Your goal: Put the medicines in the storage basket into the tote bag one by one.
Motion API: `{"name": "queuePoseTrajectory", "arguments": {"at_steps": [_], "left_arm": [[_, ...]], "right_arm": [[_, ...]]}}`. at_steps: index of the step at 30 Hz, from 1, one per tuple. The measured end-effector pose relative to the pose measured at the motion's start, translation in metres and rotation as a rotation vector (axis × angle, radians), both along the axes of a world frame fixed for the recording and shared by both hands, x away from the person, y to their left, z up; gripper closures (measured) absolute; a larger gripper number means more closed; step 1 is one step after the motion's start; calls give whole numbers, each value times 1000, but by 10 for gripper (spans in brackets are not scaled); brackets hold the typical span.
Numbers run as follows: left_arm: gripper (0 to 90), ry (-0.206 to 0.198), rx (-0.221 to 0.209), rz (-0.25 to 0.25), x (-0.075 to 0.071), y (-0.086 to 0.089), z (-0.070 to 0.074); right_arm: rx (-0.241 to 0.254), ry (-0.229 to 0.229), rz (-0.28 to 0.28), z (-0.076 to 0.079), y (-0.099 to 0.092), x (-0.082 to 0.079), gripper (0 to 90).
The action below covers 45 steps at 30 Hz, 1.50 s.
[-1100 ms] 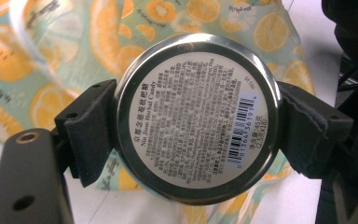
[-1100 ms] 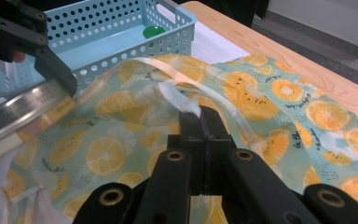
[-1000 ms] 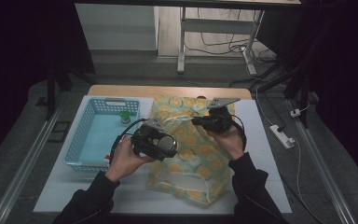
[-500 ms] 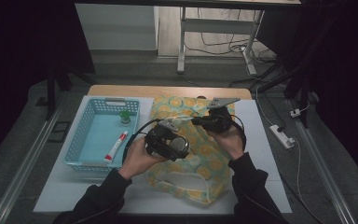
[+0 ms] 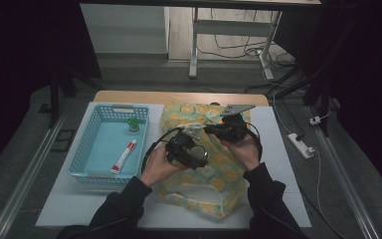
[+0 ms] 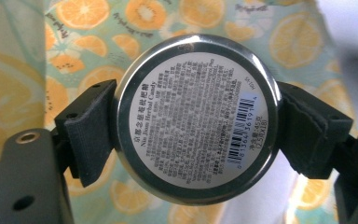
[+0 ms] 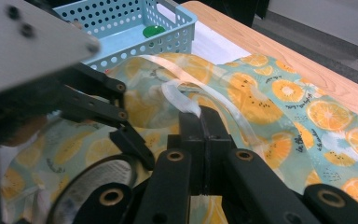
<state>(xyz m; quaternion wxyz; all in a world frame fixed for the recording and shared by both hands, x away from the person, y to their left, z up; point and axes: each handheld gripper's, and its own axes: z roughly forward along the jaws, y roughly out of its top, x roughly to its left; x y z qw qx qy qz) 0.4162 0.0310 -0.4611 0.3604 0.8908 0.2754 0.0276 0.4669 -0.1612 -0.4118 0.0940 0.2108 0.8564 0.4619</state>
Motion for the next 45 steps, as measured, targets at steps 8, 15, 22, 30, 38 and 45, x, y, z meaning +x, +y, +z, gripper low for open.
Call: {"name": "queuePoseTrajectory", "arguments": {"at_steps": [8,15,22,30,38,45], "left_arm": [[201,-4,16,51,17,-1,-10],[201,-18,40,84,31,-3,-20],[201,-24,65,118,42,1,-34],[200,-29,63,137,51,-2,-48],[199,-62,84,145,56,-4,-57],[170,-56,83,164,56,-5,-57]], "right_arm": [[-4,0,3,0,1,0,900],[-14,7,5,-4,4,0,900],[-28,9,2,-7,6,0,900],[-41,20,-4,-12,7,3,900],[-51,29,-10,-16,7,5,900],[-55,32,-13,-17,6,6,900]]}}
